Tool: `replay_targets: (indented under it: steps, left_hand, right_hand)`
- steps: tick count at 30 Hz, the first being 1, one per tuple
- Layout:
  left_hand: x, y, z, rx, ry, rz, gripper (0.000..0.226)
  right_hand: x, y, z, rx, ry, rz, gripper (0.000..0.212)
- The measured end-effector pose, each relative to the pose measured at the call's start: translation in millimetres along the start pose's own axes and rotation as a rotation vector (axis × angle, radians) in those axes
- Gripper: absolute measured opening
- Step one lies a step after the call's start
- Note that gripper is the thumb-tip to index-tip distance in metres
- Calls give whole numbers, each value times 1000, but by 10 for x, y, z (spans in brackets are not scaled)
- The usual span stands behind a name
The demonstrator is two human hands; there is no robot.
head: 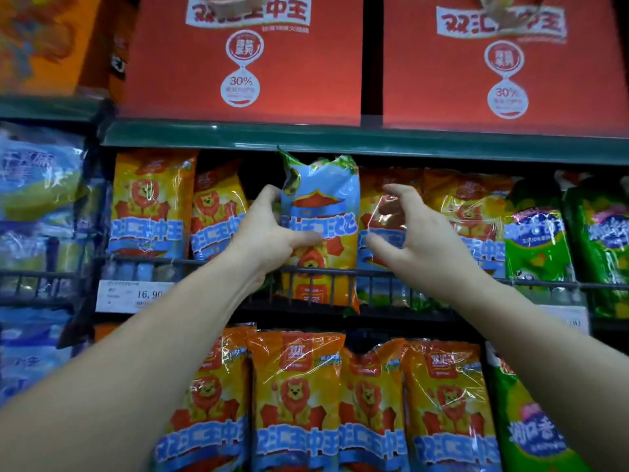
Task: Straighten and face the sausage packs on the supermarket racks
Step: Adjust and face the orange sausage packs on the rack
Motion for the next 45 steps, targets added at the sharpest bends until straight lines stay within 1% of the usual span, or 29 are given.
replay_targets:
  steps: [2, 5, 7, 9, 13, 17, 22, 25, 28, 30, 32, 34, 37, 38, 39, 41, 43, 45]
  left_hand:
    - [3, 61, 8, 10, 5, -73, 50]
    - [17, 131, 9, 52, 18, -185, 48]
    - [13, 193, 2, 63, -11, -244, 46]
    - [25, 221, -8, 55, -3, -290, 45]
    - [45, 206, -25, 54, 7, -301, 45]
    - [42, 184, -46, 50, 58, -298, 45]
    - [-14, 173, -85, 28, 151, -350, 47]
    - [-152, 167, -125, -3, 166, -424, 50]
    - [-378, 186, -155, -2, 122, -509, 50]
    - [-512, 185, -149, -3, 21, -605, 49]
    - [-605, 170, -120, -27, -140, -698, 51]
    - [-670, 159, -68, -94, -336, -768, 52]
    - [-745, 176, 30, -194, -587, -865, 56]
    - [-760, 175, 72, -220, -674, -873, 57]
    - [-765, 162, 115, -234, -764, -882, 59]
    - [-781, 146, 187, -192, -949, -910, 60]
    - [-794, 139, 212, -102, -1164, -987, 58]
    - [-789, 150, 194, -24, -1368, -1066, 51]
  right_hand:
    - [58, -63, -73, -6, -71, -5, 78]
    - [135, -124, -140, -68, -166, 58, 85]
    - [176, -143, -129, -135, -212, 119, 85]
    - [187, -160, -101, -161, -217, 159, 86]
    - [121, -191, -60, -131, -216, 155, 80]
    - [-88, -144, 18, -140, -79, 112, 75]
    - [-173, -39, 33, -42, 11, 189, 73]
    - [-193, -31, 54, -32, -26, 201, 71]
    - [-178, -17, 80, -34, -139, 219, 68]
    - [-139, -5, 98, -61, -244, 219, 61]
    - [-116, 9, 128, -106, -360, 200, 59]
    - [-108, 23, 165, -160, -480, 157, 64]
    - [-90, 39, 222, -265, -647, 88, 81]
    - [-80, 43, 243, -311, -676, 80, 83]
    - [-61, 46, 258, -343, -669, 84, 84]
    - [-1, 42, 280, -353, -539, 124, 82]
    - [80, 24, 278, -318, -374, 174, 80]
    - [188, -16, 254, -260, -247, 194, 81]
Point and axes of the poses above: each hand's wrist, its own y-axis away from the middle knuckle, its own z-axis out of the back of the hand, x = y × z, the point moved 1 cm from there along -y, towards the middle knuckle, and after that the axes turned 6 degrees about z, right-handed, at the moved point
